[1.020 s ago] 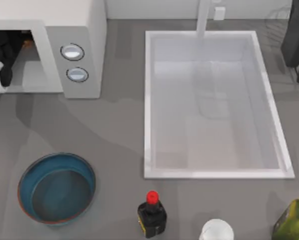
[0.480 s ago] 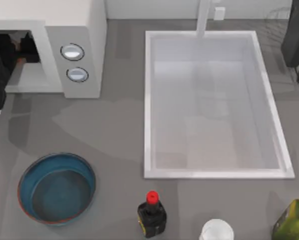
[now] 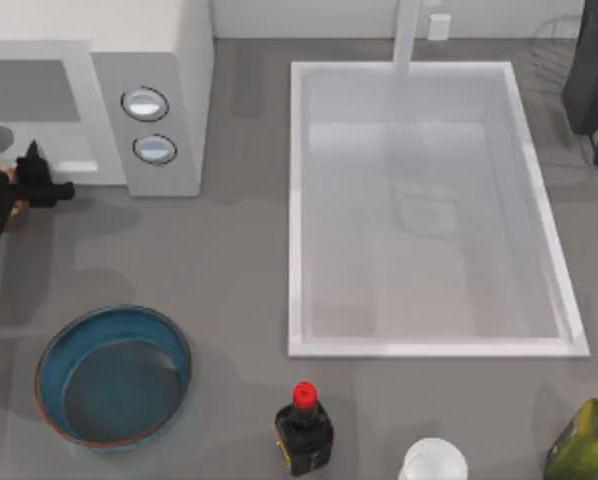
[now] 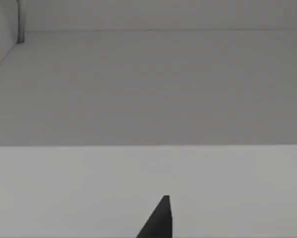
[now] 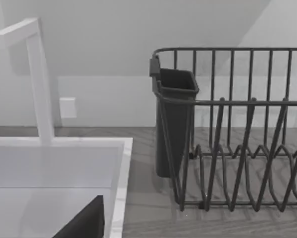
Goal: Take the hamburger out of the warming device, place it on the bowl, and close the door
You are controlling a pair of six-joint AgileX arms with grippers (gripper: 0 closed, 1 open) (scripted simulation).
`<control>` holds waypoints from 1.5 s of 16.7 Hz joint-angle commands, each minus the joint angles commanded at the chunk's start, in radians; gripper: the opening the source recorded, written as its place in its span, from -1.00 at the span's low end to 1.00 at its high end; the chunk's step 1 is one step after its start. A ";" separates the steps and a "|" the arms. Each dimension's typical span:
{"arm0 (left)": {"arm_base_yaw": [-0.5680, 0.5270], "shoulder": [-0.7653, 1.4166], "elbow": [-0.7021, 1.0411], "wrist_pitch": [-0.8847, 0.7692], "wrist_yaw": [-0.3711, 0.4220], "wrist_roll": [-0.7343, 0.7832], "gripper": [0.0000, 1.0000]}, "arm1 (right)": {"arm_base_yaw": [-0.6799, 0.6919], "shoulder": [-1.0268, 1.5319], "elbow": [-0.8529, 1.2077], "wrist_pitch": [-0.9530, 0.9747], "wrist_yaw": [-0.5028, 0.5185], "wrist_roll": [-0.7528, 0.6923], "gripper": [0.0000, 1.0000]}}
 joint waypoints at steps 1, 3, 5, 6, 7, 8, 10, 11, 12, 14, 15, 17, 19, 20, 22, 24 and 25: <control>0.003 -0.019 -0.042 0.029 0.003 0.001 -1.00 | 0.000 0.000 0.000 0.000 0.000 0.000 1.00; 0.007 -0.045 -0.095 0.067 0.006 0.002 -1.00 | 0.000 0.000 0.000 0.000 0.000 0.000 1.00; 0.008 -0.051 -0.107 0.076 0.007 0.002 -1.00 | 0.000 0.000 0.000 0.000 0.000 0.000 1.00; 0.008 -0.051 -0.107 0.076 0.007 0.002 -1.00 | 0.000 0.000 0.000 0.000 0.000 0.000 1.00; 0.008 -0.051 -0.107 0.076 0.007 0.002 -1.00 | 0.000 0.000 0.000 0.000 0.000 0.000 1.00; 0.002 -0.048 -0.102 0.074 0.005 0.004 -1.00 | 0.000 0.000 0.000 0.000 0.000 0.000 1.00; 0.002 -0.065 -0.102 0.058 0.005 0.004 -1.00 | 0.000 0.000 0.000 0.000 0.000 0.000 1.00; 0.002 -0.089 -0.102 0.034 0.005 0.004 -1.00 | 0.000 0.000 0.000 0.000 0.000 0.000 1.00; 0.002 -0.122 -0.102 0.001 0.004 0.004 -1.00 | 0.000 0.000 0.000 0.000 0.000 0.000 1.00; 0.002 -0.209 -0.103 -0.086 0.003 0.004 -1.00 | 0.000 0.000 0.000 0.000 0.000 0.000 1.00; 0.002 -0.257 -0.102 -0.135 0.003 0.005 -1.00 | 0.000 0.000 0.000 0.000 0.000 0.000 1.00; 0.003 -0.352 -0.101 -0.233 0.002 0.005 -1.00 | 0.000 0.000 0.000 0.000 0.000 0.000 1.00; 0.003 -0.426 -0.099 -0.309 0.001 0.006 -1.00 | 0.000 0.000 0.000 0.000 0.000 0.000 1.00; 0.003 -0.449 -0.098 -0.331 0.001 0.006 -1.00 | 0.000 0.000 0.000 0.000 0.000 0.000 1.00; 0.003 -0.463 -0.098 -0.345 0.000 0.006 -1.00 | 0.000 0.000 0.000 0.000 0.000 0.000 1.00; 0.003 -0.463 -0.098 -0.345 0.000 0.006 -1.00 | 0.000 0.000 0.000 0.000 0.000 0.000 1.00; 0.003 -0.459 -0.099 -0.342 0.000 0.008 -1.00 | 0.000 0.000 0.000 0.000 0.000 0.000 1.00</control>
